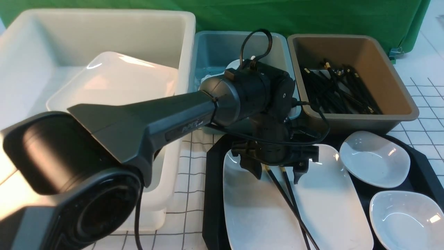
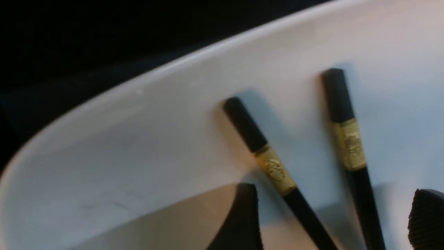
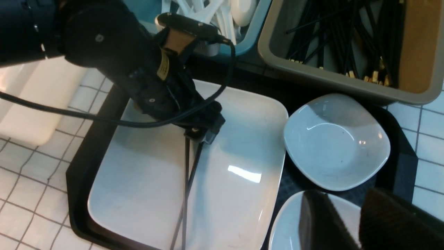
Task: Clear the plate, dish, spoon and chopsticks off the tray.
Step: Use the left arm to grab a pair of chopsticks from the plate, then use the left arm to put the chopsticks into the small storage box on the right, then use the right arm to grab a small plate from the dinner plate
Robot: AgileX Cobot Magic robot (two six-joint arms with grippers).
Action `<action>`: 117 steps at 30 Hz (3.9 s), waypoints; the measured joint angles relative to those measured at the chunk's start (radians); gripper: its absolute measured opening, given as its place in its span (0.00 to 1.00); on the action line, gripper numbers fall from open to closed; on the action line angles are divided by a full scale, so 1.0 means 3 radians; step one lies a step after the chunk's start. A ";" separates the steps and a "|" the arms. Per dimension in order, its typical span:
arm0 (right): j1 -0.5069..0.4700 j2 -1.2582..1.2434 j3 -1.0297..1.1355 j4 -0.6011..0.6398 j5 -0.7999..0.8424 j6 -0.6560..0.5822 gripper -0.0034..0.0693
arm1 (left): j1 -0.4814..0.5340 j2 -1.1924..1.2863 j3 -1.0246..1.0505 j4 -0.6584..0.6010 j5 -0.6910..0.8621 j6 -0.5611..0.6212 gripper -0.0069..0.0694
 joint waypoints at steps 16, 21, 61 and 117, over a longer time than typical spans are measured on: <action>0.0000 0.0000 0.0024 0.0000 -0.0008 -0.0006 0.34 | -0.0182 0.0004 -0.0007 0.0275 0.0100 -0.0008 0.82; 0.0000 0.0000 0.0024 0.0000 -0.0008 -0.0006 0.35 | -0.0182 0.0029 -0.0020 0.0303 0.0141 0.0004 0.73; 0.0000 -0.0042 0.0032 0.0000 -0.0121 -0.0012 0.37 | -0.0260 0.0136 -0.1894 0.0129 -0.1371 0.1356 0.20; 0.0000 0.0614 0.1074 -0.0302 0.0051 -0.0549 0.56 | -0.0227 -0.1243 -0.0543 0.0348 0.0621 0.1955 0.08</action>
